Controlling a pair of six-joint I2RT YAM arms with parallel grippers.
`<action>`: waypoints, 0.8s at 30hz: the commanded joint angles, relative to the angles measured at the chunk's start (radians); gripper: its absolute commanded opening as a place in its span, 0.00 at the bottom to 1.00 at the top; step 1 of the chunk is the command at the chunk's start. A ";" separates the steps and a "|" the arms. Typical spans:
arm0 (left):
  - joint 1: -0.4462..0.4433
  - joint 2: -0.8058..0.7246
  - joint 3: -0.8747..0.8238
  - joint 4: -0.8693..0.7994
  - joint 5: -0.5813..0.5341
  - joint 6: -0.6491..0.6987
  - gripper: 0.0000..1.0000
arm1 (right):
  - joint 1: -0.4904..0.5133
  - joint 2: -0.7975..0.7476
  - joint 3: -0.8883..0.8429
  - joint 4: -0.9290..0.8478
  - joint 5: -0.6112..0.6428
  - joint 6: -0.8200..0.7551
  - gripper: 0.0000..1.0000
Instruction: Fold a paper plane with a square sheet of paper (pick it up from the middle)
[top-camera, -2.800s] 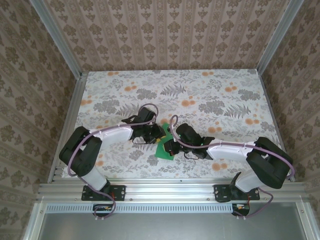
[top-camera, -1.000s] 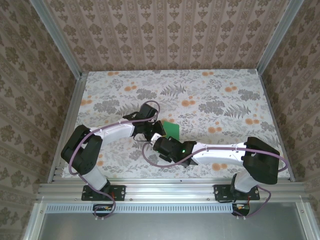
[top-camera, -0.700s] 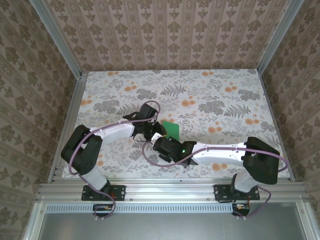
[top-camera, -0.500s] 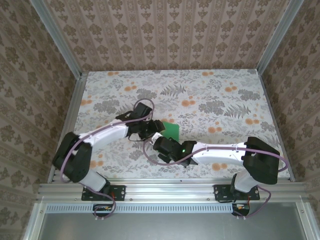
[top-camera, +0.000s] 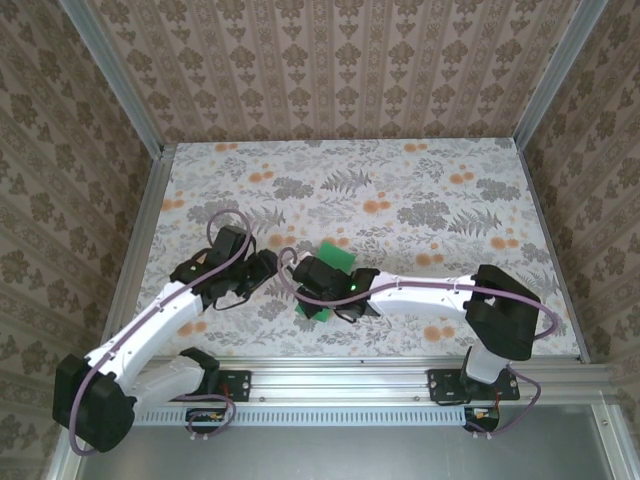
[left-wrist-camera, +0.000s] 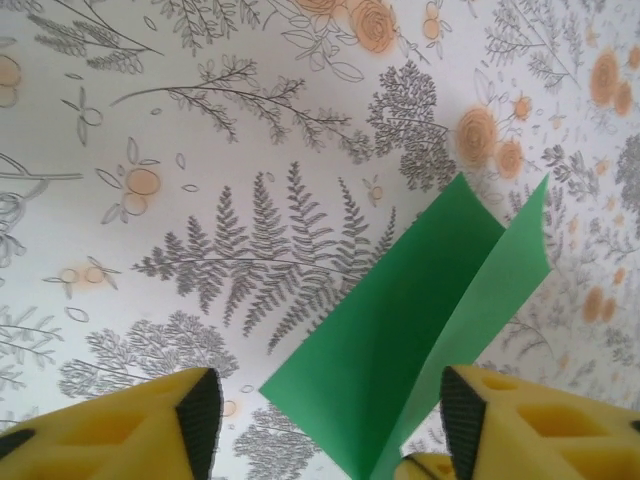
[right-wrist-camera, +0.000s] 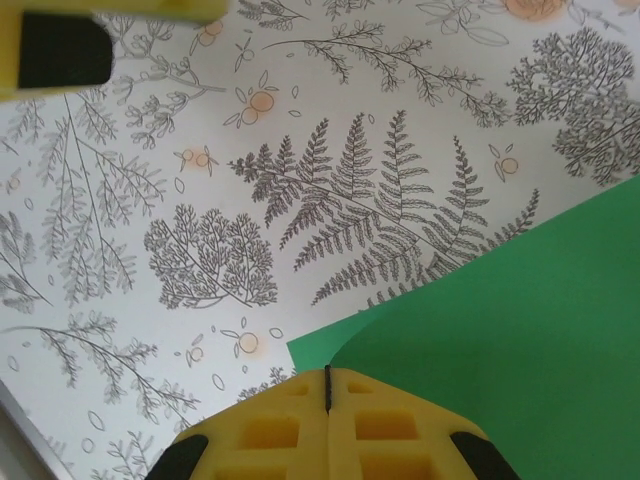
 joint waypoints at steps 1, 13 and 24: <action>0.001 -0.038 -0.043 -0.020 0.014 0.002 0.48 | -0.033 0.015 -0.023 0.094 -0.127 0.112 0.00; -0.103 0.102 -0.070 0.126 0.139 -0.002 0.27 | -0.092 -0.005 -0.162 0.227 -0.203 0.231 0.00; -0.190 0.334 0.002 0.195 0.163 -0.023 0.08 | -0.124 -0.031 -0.244 0.261 -0.228 0.276 0.00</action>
